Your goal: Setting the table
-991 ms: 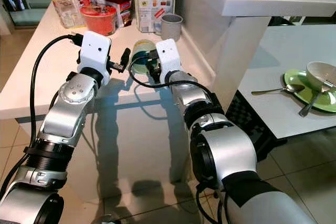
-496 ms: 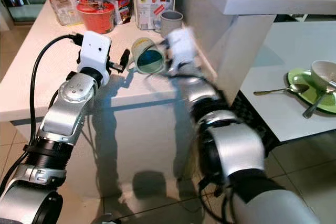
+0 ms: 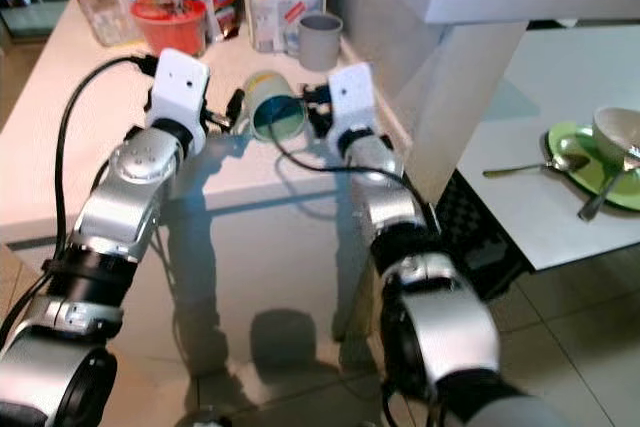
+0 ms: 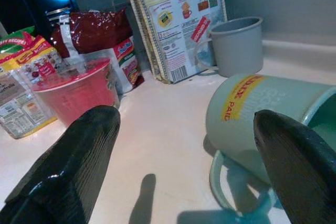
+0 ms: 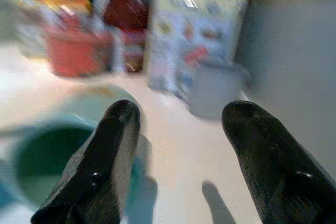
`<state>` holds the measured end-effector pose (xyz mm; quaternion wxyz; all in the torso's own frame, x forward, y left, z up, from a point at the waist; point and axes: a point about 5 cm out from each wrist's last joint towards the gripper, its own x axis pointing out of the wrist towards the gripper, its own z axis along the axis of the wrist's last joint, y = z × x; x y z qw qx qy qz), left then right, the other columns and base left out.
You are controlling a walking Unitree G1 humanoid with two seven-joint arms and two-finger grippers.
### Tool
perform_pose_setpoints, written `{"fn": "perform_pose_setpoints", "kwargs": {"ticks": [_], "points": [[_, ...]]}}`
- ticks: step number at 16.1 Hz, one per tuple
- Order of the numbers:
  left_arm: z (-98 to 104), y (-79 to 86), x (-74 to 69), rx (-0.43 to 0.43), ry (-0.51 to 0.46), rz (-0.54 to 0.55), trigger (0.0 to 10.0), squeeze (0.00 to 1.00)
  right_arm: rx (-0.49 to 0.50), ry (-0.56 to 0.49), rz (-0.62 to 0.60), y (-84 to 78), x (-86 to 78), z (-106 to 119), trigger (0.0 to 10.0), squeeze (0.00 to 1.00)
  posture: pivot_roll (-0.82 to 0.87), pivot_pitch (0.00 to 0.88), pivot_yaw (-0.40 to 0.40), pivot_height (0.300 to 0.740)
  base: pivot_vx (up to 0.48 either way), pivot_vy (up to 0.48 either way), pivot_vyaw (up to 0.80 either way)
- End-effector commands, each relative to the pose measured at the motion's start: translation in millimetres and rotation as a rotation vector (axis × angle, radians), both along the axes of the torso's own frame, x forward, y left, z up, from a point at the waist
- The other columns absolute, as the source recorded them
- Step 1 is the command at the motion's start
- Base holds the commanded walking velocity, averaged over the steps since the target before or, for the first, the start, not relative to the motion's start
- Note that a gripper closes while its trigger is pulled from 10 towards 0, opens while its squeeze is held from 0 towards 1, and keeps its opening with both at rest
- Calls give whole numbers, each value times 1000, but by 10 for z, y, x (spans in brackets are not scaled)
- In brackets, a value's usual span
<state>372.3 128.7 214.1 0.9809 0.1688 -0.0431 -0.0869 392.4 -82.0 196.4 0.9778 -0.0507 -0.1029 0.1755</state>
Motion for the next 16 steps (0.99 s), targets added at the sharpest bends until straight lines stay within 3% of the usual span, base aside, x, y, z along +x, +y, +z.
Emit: {"fn": "perform_pose_setpoints", "kwargs": {"ticks": [1,4,10,16], "points": [[54,-19,-21,13,8,-4,10000,0,27,-45,86,-28,-80,162,10000,0,76,0,-11,740,0,0,0],[271,-63,-180,44,-19,-63,10000,0,14,-48,156,-171,-260,195,10000,0,81,0,-14,740,0,0,0],[387,-30,-207,40,-37,-39,10000,0,-48,153,116,-129,-65,-177,10000,0,132,0,-27,740,0,0,0],[440,24,-269,25,-38,-4,10000,0,-238,162,128,-8,76,-95,10000,0,156,0,-53,740,0,0,0]]}}
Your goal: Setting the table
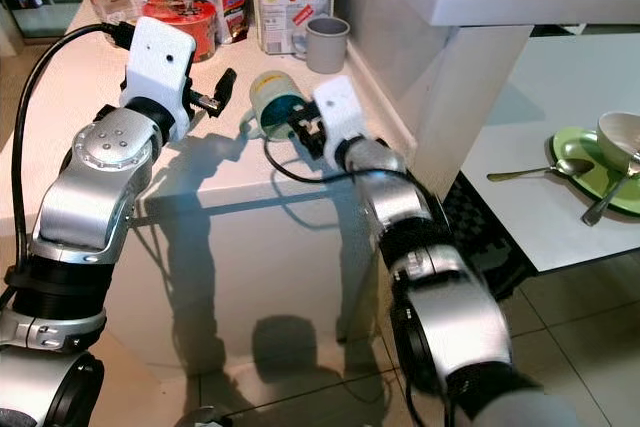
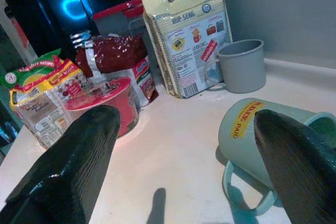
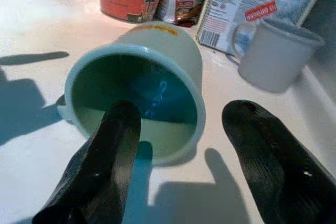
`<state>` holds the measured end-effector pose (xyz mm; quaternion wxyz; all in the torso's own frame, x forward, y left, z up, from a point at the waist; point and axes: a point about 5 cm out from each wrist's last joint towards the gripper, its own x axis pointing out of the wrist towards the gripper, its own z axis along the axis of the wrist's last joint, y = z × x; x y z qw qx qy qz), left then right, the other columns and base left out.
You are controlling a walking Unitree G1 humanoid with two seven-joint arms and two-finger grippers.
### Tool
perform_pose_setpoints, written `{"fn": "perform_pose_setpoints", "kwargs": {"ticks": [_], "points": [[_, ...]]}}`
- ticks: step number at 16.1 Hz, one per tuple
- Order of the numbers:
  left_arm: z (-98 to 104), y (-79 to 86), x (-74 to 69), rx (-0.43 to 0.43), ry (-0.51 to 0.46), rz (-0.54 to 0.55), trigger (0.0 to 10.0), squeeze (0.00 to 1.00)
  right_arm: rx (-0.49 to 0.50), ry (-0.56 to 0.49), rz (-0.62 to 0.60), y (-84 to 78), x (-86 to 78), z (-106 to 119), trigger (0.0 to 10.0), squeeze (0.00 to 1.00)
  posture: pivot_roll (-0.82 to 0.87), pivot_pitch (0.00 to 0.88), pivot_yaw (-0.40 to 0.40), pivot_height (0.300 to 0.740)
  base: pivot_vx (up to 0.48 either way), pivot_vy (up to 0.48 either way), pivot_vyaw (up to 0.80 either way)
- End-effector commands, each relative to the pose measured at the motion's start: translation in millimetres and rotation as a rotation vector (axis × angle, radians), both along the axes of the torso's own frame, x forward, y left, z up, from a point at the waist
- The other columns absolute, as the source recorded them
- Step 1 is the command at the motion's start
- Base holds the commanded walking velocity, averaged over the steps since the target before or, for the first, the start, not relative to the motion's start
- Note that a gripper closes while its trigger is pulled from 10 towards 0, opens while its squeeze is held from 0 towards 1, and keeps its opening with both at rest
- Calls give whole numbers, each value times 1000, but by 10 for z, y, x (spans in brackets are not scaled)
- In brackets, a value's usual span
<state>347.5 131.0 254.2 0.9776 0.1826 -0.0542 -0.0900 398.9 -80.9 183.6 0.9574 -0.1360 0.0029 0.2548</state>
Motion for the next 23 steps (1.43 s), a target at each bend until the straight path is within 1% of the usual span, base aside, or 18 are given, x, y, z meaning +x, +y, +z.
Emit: {"fn": "perform_pose_setpoints", "kwargs": {"ticks": [1,2,4,7,9,13,14,17,20,22,23], "points": [[39,2,-21,-5,-15,7,10000,0,-29,-24,-4,-15,22,48,10000,0,156,0,-54,740,0,0,0],[43,-5,-19,-12,-16,10,10000,0,-57,-33,-22,-21,49,74,10000,0,155,0,-59,740,0,0,0],[62,-18,-18,-17,-21,10,10000,0,-79,-33,-70,-43,75,73,10000,0,154,0,-61,740,0,0,0],[70,-20,-20,-18,-21,12,10000,0,-66,-13,-103,-46,81,37,10000,0,153,0,-59,740,0,0,0],[81,-26,-17,-16,-23,10,10000,0,-83,22,-126,-20,63,-63,10000,0,152,0,-54,740,0,0,0],[90,-37,-21,-17,-26,7,10000,0,-91,25,-144,-6,63,-76,10000,0,150,0,-52,740,0,0,0],[93,-43,-26,-17,-27,5,10000,0,-102,34,-151,2,63,-88,10000,1000,149,0,-54,740,0,0,0],[107,-55,-34,-20,-31,3,10000,0,-108,32,-180,-4,75,-74,10000,1000,150,0,-55,740,0,0,0],[116,-60,-43,-17,-36,1,10000,0,-96,27,-184,19,77,-58,10000,1000,151,0,-52,740,0,0,0],[121,-65,-44,-15,-39,0,10000,0,-86,20,-208,11,81,-50,10000,1000,153,0,-53,740,0,0,0],[127,-64,-45,-14,-40,0,10000,0,-73,12,-212,15,85,-32,7569,0,154,0,-52,740,0,0,0]]}}
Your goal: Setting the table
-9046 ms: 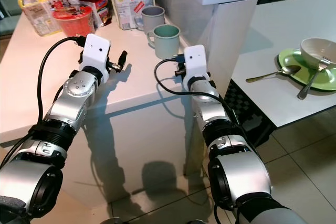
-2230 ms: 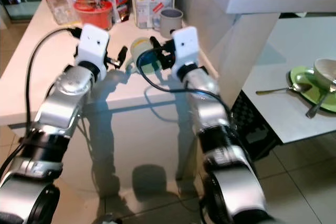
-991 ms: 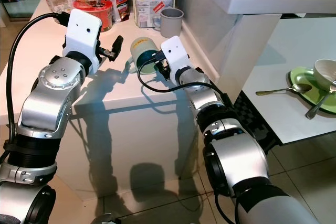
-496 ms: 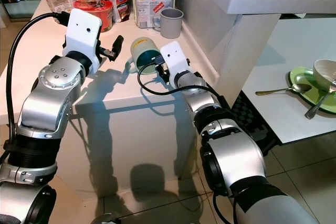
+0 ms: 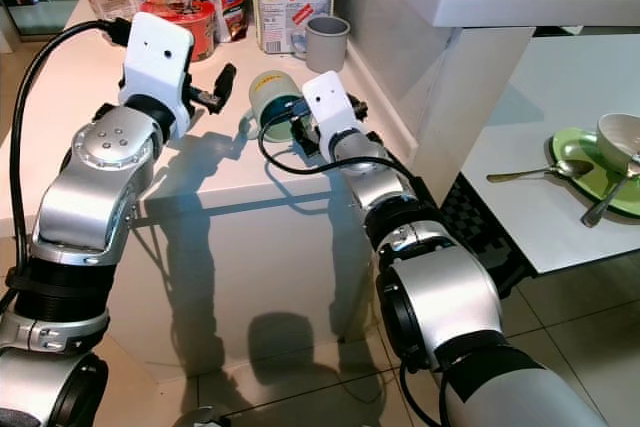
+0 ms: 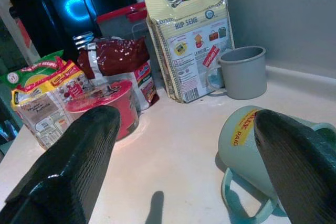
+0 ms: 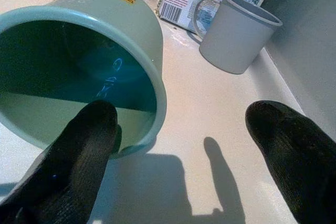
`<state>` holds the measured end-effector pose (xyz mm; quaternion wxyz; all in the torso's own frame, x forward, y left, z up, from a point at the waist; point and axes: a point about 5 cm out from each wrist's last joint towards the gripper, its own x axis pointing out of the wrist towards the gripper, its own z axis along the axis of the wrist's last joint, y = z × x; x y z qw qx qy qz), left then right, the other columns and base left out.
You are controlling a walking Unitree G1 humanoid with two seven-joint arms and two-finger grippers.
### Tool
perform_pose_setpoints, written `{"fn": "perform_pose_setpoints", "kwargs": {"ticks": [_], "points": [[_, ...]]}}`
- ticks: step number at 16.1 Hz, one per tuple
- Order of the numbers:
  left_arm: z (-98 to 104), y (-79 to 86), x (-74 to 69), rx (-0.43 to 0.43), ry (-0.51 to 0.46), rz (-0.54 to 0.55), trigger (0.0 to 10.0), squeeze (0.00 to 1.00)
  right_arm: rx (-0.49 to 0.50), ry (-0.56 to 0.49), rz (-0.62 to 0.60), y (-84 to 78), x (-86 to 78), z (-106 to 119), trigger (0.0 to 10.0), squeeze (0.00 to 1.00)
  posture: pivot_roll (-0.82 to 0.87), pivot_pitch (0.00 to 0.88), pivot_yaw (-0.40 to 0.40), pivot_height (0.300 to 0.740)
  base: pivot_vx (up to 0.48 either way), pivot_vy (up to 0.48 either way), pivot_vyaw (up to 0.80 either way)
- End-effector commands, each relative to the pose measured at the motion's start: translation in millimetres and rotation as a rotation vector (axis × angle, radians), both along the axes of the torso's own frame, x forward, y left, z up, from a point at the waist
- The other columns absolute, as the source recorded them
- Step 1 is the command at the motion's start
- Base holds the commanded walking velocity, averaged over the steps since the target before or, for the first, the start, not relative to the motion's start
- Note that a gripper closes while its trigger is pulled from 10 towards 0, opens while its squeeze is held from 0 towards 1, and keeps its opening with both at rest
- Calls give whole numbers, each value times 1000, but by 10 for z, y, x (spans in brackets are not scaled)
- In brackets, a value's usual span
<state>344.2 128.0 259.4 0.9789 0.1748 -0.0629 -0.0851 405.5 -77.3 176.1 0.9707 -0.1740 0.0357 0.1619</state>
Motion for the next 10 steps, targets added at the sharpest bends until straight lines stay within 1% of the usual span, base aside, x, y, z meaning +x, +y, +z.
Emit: {"fn": "perform_pose_setpoints", "kwargs": {"ticks": [1,7,10], "points": [[82,-34,-13,5,-26,-6,10000,0,11,-4,-9,-5,14,36,0,0,156,0,-53,740,0,0,0],[116,-43,-27,4,-45,-6,10000,0,24,-4,15,70,8,55,0,0,169,0,-65,740,0,0,0],[111,-49,-34,6,-45,-8,10000,0,39,-9,8,79,10,69,0,0,169,0,-65,740,0,0,0]]}}
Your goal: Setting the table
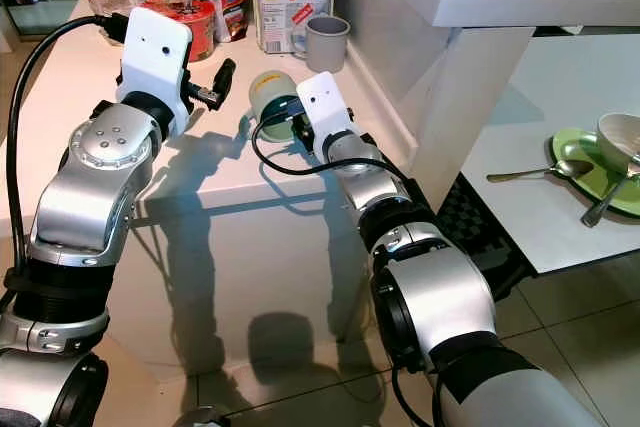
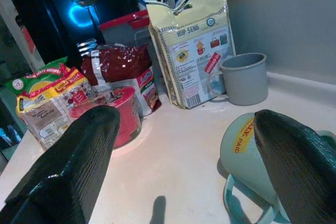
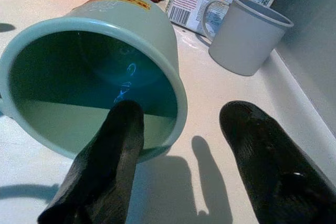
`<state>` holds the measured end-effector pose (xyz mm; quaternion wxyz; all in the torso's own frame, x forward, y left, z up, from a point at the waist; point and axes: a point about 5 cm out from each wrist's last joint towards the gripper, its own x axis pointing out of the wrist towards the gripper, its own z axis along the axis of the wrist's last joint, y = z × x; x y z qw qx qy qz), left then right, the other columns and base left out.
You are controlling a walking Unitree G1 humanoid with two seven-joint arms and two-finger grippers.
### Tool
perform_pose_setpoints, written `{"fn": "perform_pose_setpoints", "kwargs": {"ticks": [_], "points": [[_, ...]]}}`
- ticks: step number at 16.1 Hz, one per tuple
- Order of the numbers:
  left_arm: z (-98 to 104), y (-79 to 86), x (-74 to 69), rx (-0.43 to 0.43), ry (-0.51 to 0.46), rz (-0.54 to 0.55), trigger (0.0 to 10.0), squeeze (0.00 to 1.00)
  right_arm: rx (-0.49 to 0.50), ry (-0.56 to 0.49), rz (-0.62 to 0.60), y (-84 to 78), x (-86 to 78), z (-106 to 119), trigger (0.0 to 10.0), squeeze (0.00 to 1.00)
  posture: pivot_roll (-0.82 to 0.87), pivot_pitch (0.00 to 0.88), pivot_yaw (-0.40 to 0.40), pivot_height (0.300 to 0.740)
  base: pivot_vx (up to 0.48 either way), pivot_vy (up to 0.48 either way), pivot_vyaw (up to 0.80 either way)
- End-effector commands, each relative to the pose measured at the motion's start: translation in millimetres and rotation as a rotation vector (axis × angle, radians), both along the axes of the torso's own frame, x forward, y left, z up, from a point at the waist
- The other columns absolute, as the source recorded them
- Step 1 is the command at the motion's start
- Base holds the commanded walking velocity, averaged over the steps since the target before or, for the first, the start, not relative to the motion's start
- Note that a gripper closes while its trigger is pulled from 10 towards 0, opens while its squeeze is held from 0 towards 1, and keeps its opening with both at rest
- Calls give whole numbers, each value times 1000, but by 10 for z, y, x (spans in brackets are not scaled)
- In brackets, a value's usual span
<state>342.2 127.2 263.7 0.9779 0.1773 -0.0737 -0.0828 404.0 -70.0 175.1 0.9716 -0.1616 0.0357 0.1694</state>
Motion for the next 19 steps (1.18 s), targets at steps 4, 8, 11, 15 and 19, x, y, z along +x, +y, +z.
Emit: {"fn": "perform_pose_setpoints", "kwargs": {"ticks": [4,8,11,15,19], "points": [[66,-63,-17,8,-22,-16,10000,0,46,-7,-24,-21,32,83,0,0,164,0,-67,740,0,0,0],[55,-76,-11,7,-20,-19,10000,0,117,-11,-28,10,57,186,0,0,153,0,-63,740,0,0,0],[60,-98,0,3,-21,-24,10000,0,135,-42,-27,3,78,280,0,0,141,0,-61,740,0,0,0],[60,-116,8,0,-22,-31,10000,0,203,-127,-3,22,122,576,0,0,127,0,-54,740,0,0,0],[65,-131,21,1,-23,-40,10000,0,233,-214,-5,-43,152,823,0,0,115,0,-42,740,0,0,0]]}}
